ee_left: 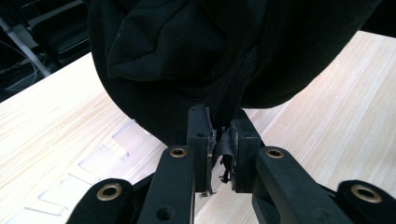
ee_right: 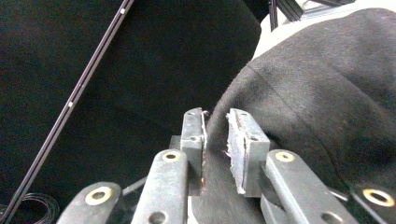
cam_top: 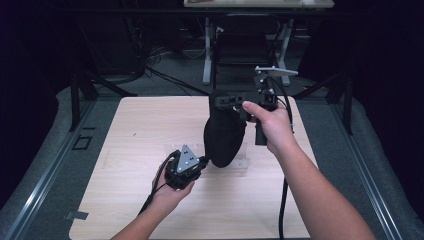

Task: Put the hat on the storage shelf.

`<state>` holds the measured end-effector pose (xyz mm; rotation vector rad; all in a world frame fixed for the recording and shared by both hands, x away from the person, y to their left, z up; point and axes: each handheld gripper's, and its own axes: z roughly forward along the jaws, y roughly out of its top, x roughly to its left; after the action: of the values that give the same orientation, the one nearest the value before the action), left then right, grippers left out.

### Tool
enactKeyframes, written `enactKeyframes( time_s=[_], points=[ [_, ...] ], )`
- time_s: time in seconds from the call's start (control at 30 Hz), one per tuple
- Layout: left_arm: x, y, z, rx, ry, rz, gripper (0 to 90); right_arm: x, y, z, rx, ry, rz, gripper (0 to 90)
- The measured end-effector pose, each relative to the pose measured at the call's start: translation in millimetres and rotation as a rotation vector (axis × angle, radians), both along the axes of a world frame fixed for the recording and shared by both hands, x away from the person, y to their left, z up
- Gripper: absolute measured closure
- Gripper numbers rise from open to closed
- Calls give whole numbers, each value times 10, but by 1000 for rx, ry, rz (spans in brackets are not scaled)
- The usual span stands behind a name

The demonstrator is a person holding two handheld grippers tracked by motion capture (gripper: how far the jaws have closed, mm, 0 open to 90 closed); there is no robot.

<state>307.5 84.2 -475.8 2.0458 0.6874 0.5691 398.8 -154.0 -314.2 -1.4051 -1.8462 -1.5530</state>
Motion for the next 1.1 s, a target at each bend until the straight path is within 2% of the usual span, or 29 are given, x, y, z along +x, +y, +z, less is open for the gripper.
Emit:
enactKeyframes(
  time_s=[0.17,0.57,0.67,0.83,1.0,1.1],
  points=[
    [-19,1,-5,30,-30,4,835,-38,-51,46,1,-18,-1,757],
    [-12,116,-35,29,-25,21,850,-52,-214,82,-16,-41,-41,735],
    [-34,127,-66,57,-45,18,850,-52,-231,73,-16,-37,-46,729],
    [-37,199,-118,37,-35,25,851,-61,-256,56,-30,-42,-54,719],
    [-8,269,-176,4,3,42,848,-79,-303,40,-39,-47,-66,710],
    [17,314,-249,18,27,70,842,-91,-324,29,-74,-55,-72,710]
  ],
)
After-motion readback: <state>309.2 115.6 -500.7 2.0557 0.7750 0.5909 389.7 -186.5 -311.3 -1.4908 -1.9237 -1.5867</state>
